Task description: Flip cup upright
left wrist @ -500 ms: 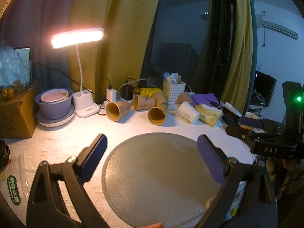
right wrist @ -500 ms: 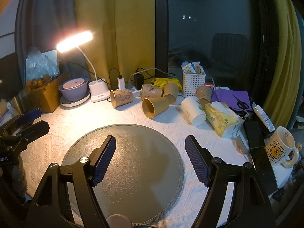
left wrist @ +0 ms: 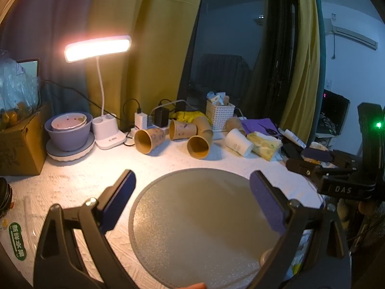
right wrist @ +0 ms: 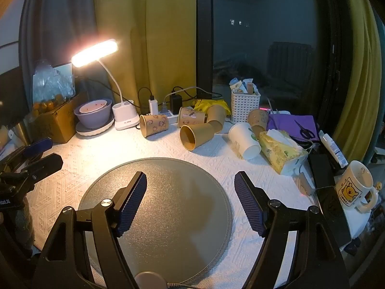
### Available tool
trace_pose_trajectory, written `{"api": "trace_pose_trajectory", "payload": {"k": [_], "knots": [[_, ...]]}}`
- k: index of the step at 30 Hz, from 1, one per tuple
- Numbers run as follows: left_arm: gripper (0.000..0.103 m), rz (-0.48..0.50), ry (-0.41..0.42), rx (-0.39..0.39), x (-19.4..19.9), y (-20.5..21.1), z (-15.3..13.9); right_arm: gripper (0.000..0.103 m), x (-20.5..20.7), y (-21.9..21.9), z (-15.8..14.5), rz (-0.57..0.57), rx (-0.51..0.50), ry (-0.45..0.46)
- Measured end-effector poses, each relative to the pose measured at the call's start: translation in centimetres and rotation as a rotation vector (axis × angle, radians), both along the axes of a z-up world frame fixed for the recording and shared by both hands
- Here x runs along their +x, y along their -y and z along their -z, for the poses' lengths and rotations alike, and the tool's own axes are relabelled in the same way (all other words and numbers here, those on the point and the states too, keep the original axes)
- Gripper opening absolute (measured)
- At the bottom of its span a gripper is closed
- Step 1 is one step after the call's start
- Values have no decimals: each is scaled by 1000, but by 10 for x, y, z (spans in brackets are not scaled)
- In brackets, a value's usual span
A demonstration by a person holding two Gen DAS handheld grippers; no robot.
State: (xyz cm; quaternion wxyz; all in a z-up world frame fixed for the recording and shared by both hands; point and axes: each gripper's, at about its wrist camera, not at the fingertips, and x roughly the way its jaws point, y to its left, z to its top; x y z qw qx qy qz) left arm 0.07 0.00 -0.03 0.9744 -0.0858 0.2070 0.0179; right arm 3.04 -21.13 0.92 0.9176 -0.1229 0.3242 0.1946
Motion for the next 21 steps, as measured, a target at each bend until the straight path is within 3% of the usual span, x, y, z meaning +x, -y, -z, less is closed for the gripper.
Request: {"api": "trace_pose_trajectory", "payload": {"k": [21], "knots": [[96,0,2,2,0,0,0,78,1,1,0,-1,1,1]]}}
